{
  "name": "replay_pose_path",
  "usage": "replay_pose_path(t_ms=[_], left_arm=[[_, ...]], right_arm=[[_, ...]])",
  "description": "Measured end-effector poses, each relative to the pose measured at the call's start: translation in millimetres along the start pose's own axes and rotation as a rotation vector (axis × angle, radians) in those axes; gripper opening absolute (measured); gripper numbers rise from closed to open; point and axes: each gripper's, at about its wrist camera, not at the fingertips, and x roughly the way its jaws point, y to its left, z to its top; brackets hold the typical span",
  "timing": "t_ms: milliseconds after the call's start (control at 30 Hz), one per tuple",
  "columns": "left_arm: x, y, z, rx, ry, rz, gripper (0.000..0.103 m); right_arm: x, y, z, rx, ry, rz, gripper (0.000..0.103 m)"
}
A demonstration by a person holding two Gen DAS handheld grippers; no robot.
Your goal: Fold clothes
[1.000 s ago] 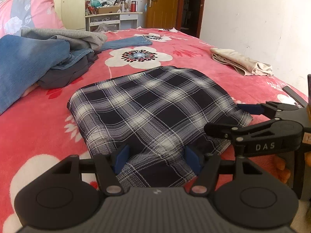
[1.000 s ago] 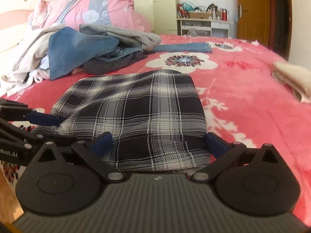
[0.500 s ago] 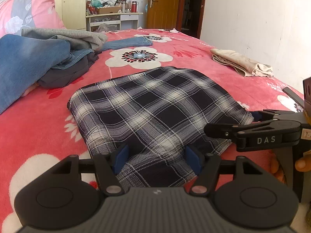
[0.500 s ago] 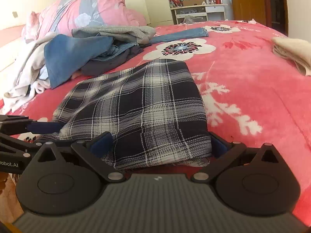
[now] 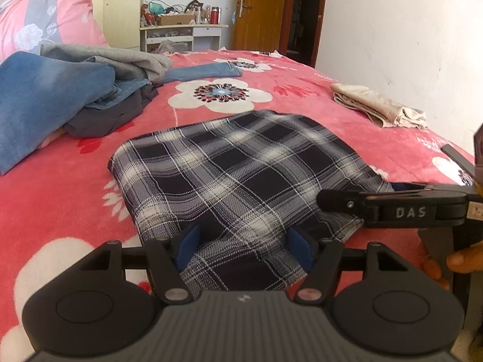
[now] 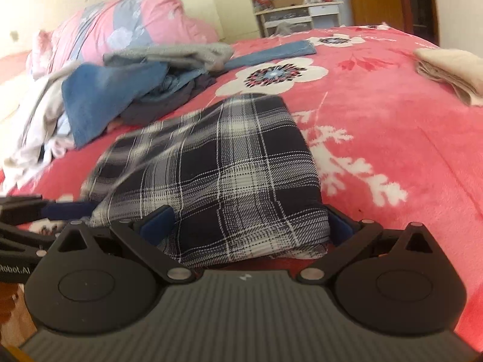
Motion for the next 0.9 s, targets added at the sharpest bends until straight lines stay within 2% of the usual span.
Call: replay_pose_path(t_ms=[100, 233, 367, 400, 433, 467, 567, 633, 700, 833, 900], left_arm=[[-15, 3, 5, 0.004, -0.046, 0.003, 0.067], [-33, 16, 19, -0.033, -0.124, -0.001, 0.07], [-25, 24, 33, -0.042, -0.141, 0.057, 0.067], [-20, 26, 35, -0.039, -0.138, 0.074, 0.067], [-15, 27, 36, -0.037, -0.133, 0.089, 0.065], [-9, 29, 37, -0.037, -0.124, 0.096, 0.058], [-1, 31, 35, -0.03, -0.104, 0.096, 0.049], [3, 32, 34, -0.025, -0.093, 0.094, 0.041], [7, 33, 32, -0.019, -0.081, 0.093, 0.041], [16, 35, 29, -0.009, -0.058, 0.09, 0.038], [14, 38, 34, -0.014, -0.087, 0.08, 0.038]], right_arm=[[-17, 2, 5, 0.01, -0.068, -0.023, 0.102], [-53, 18, 25, -0.099, -0.255, -0.091, 0.102], [-54, 39, 44, -0.188, -0.325, -0.057, 0.098], [-46, 44, 45, -0.211, -0.31, -0.051, 0.095], [-38, 47, 45, -0.23, -0.29, -0.042, 0.081], [-29, 51, 45, -0.249, -0.269, -0.034, 0.066], [-6, 55, 40, -0.291, -0.197, -0.019, 0.051], [9, 54, 31, -0.32, -0.13, -0.034, 0.043], [20, 53, 25, -0.344, -0.08, -0.042, 0.039], [11, 54, 39, -0.357, -0.107, -0.012, 0.033], [6, 55, 46, -0.363, -0.12, 0.002, 0.033]])
